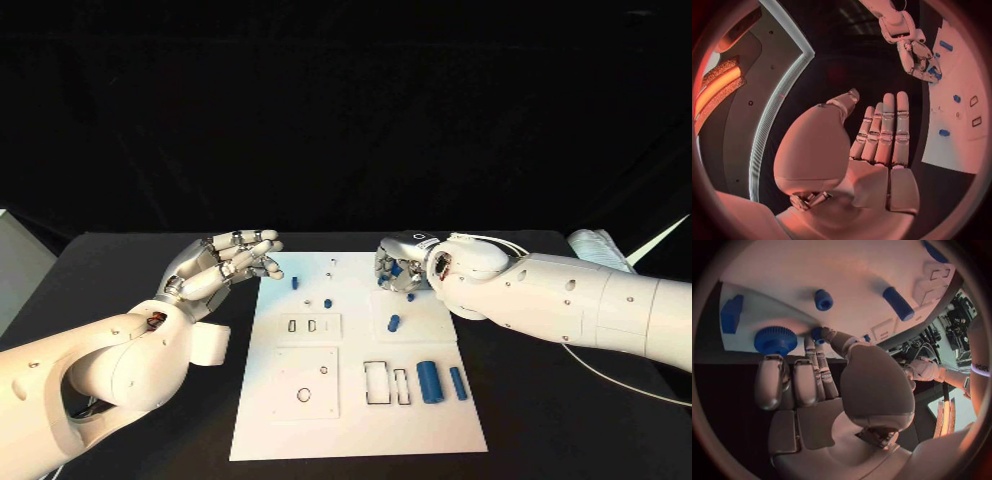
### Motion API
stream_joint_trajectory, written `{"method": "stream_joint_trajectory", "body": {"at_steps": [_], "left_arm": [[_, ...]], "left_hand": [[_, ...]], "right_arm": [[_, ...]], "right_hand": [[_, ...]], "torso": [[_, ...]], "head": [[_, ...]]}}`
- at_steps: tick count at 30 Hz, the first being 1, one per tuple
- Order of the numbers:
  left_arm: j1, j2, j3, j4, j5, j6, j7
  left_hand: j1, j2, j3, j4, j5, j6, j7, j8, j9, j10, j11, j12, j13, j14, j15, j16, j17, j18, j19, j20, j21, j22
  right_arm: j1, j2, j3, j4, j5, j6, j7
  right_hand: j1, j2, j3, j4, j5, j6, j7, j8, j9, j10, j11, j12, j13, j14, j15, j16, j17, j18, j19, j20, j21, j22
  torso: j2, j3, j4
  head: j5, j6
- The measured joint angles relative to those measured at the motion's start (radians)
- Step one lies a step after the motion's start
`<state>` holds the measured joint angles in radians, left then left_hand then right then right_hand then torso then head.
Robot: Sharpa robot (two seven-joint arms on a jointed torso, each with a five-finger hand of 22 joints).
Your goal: Assemble the parts on the task board
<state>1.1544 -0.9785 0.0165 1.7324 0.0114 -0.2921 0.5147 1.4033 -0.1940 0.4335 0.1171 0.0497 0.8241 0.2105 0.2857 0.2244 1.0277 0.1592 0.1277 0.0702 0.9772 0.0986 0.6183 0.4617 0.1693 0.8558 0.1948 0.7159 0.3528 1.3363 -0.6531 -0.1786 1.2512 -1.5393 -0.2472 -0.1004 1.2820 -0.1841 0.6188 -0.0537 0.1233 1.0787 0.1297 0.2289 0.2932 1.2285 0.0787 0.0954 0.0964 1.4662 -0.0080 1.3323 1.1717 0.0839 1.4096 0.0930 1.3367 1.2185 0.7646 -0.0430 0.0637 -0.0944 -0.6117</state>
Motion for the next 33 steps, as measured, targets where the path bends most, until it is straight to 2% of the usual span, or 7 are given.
{"method": "stream_joint_trajectory", "body": {"at_steps": [4, 10, 17, 24, 33], "left_arm": [[0.000, 0.000, 0.000, -0.001, 0.000, 0.000, -0.001], [0.000, -0.001, 0.000, -0.003, 0.000, 0.001, -0.002], [0.001, -0.001, 0.000, -0.007, 0.000, 0.002, -0.003], [0.001, 0.000, 0.000, -0.008, 0.000, 0.003, -0.004], [0.001, 0.002, 0.000, -0.005, 0.000, 0.005, -0.004]], "left_hand": [[0.000, 0.000, 0.000, 0.000, 0.000, 0.000, 0.000, 0.000, 0.000, 0.000, 0.000, 0.000, 0.000, -0.004, 0.004, 0.000, 0.001, 0.000, 0.000, 0.000, 0.006, 0.002], [0.000, 0.000, 0.000, 0.000, 0.000, 0.000, 0.000, 0.000, 0.000, 0.000, 0.000, 0.000, 0.000, -0.004, 0.004, 0.000, 0.001, 0.000, 0.000, 0.000, 0.006, 0.002], [-0.004, 0.004, 0.004, -0.004, 0.000, 0.000, 0.000, 0.000, 0.000, 0.000, 0.000, 0.000, 0.000, -0.004, 0.003, 0.005, 0.001, 0.000, -0.004, 0.004, 0.006, 0.005], [-0.004, 0.004, 0.004, -0.004, 0.000, 0.000, 0.000, 0.000, 0.000, 0.000, 0.000, 0.000, 0.000, -0.004, 0.004, 0.005, 0.001, 0.000, -0.004, 0.004, 0.006, 0.005], [-0.004, 0.004, 0.004, -0.004, 0.000, 0.000, 0.000, 0.000, 0.000, 0.000, 0.000, 0.000, 0.000, -0.004, 0.004, 0.005, 0.002, 0.000, -0.004, 0.004, 0.006, 0.005]], "right_arm": [[-0.002, -0.002, -0.001, 0.009, -0.002, -0.017, -0.005], [-0.003, -0.004, -0.001, 0.025, -0.006, -0.062, -0.016], [0.002, 0.024, 0.009, 0.023, -0.009, -0.142, -0.034], [0.003, 0.085, 0.015, -0.021, -0.010, -0.202, -0.048], [0.004, 0.152, 0.018, -0.079, -0.009, -0.239, -0.053]], "right_hand": [[0.015, 0.014, 0.011, -0.011, -0.025, 0.007, -0.004, 0.019, 0.022, 0.005, 0.005, 0.004, 0.002, 0.000, -0.007, 0.004, 0.000, 0.000, 0.005, -0.005, 0.011, 0.018], [0.017, 0.017, 0.015, -0.015, -0.029, 0.007, -0.005, 0.022, 0.032, 0.005, 0.004, 0.004, 0.002, 0.000, -0.007, 0.008, 0.000, 0.000, 0.005, -0.005, 0.013, 0.027], [0.017, 0.017, 0.022, -0.022, -0.033, 0.007, -0.005, 0.022, 0.037, 0.005, 0.004, 0.003, 0.002, 0.000, -0.007, 0.008, 0.000, 0.000, 0.005, -0.005, 0.017, 0.035], [0.017, 0.017, 0.026, -0.026, -0.028, -0.002, 0.004, 0.022, 0.043, 0.005, 0.004, -0.004, 0.002, 0.000, -0.007, 0.012, 0.000, 0.000, 0.005, -0.005, 0.021, 0.038], [0.017, 0.017, 0.026, -0.026, -0.026, -0.002, 0.004, 0.022, 0.045, 0.005, 0.004, -0.010, 0.002, 0.000, -0.007, 0.012, 0.000, 0.000, 0.005, -0.005, 0.021, 0.040]], "torso": [[0.001, 0.0000, 0.0001], [0.002, -0.0005, 0.0005], [0.003, -0.0017, 0.0007], [0.006, -0.0025, 0.0036], [0.010, -0.0031, 0.0056]], "head": [[0.000, 0.001], [0.000, 0.006], [0.000, 0.013], [0.000, 0.020], [0.003, 0.024]]}}
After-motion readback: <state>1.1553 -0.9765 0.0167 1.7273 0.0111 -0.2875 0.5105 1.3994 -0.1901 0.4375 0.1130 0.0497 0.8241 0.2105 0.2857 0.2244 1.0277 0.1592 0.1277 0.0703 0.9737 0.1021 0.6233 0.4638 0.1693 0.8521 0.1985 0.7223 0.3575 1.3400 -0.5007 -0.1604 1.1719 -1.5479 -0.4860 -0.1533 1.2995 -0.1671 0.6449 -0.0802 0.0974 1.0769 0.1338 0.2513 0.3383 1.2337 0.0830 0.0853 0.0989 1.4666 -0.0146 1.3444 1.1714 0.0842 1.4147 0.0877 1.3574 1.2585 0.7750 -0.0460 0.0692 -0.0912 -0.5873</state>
